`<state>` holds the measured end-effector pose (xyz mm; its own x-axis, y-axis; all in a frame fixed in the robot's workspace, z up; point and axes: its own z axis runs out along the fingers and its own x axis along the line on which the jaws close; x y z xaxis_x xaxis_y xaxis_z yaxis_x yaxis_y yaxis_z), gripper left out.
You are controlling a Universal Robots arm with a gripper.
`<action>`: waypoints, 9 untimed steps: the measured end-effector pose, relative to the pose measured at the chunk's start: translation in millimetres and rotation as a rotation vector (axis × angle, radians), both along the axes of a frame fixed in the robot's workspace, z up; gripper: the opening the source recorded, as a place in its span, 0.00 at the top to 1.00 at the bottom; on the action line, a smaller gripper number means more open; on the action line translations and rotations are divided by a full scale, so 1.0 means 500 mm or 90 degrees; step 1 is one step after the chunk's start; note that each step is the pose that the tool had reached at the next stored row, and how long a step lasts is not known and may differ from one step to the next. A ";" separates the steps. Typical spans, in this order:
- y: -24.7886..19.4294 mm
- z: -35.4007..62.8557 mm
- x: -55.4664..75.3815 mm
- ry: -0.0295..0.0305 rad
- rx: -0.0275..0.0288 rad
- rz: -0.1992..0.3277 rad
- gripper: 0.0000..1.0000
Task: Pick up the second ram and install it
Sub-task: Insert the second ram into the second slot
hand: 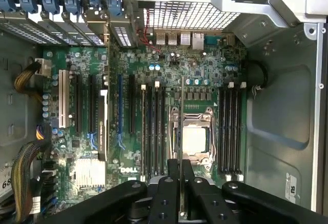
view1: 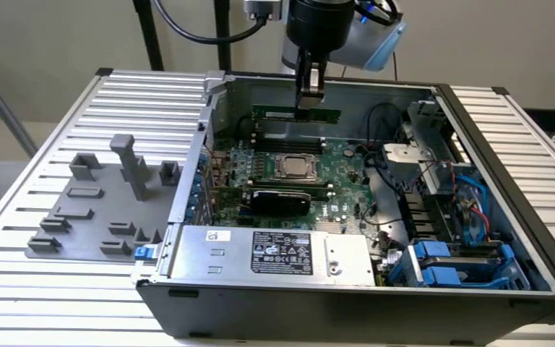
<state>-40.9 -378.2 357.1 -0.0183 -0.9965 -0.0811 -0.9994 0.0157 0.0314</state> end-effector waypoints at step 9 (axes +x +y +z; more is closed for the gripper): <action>0.0000 -0.004 0.000 -0.0041 0.0001 0.000 1.00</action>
<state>-40.9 -378.2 355.0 -0.0177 -0.9965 -0.0813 -0.9996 0.0157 0.0250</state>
